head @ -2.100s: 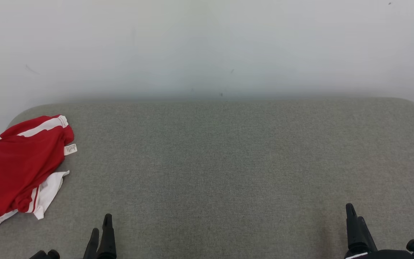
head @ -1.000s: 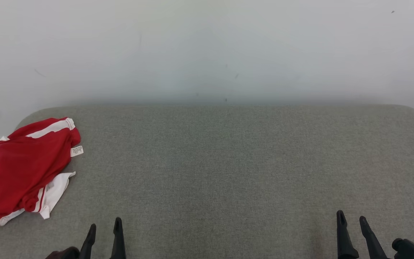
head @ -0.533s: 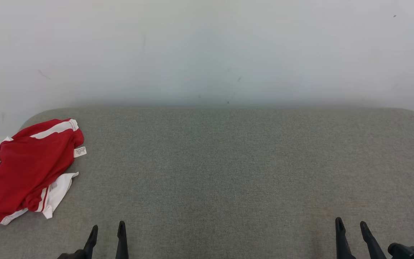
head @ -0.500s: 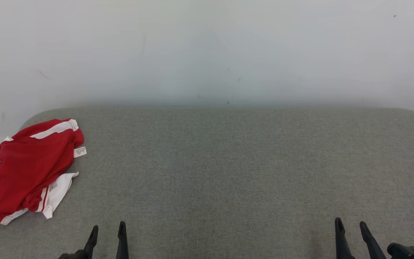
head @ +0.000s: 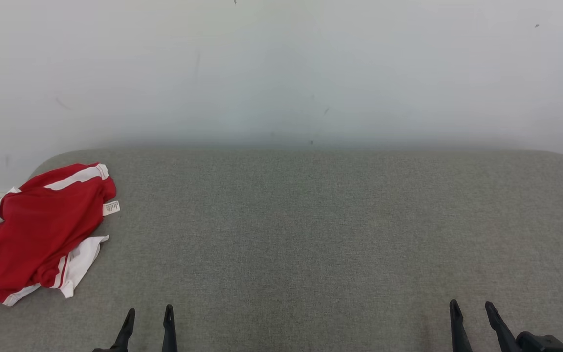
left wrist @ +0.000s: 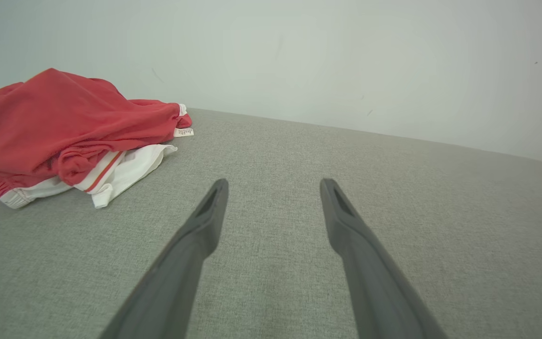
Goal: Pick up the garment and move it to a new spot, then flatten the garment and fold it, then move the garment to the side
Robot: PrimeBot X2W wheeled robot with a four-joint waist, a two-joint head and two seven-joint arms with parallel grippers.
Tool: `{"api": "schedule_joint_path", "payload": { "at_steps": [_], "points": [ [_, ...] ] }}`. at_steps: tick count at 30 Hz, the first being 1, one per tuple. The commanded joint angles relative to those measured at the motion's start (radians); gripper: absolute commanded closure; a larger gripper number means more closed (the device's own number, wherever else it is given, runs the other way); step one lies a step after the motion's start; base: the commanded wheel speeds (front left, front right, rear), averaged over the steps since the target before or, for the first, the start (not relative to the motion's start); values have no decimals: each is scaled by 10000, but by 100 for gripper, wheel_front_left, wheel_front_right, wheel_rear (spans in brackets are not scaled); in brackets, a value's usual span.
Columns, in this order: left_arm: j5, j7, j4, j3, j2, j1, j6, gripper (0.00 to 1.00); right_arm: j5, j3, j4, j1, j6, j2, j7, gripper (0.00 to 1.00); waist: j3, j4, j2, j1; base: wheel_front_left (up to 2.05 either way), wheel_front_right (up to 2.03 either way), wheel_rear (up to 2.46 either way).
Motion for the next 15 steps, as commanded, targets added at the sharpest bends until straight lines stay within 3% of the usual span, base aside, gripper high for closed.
{"api": "schedule_joint_path", "payload": {
  "at_steps": [1, 15],
  "points": [
    [166, -68, 2, -3, -6, 114, 5, 0, -209, 15, -37, 89, 37, -51, -57, 0, -6, 5, 0, 0, 0, 0, 0],
    [773, -329, 218, 99, -138, 183, -49, 0, -1172, 58, -11, 273, 41, -57, -244, 0, -122, 33, 0, 0, 0, 0, 0]
  ]
}}
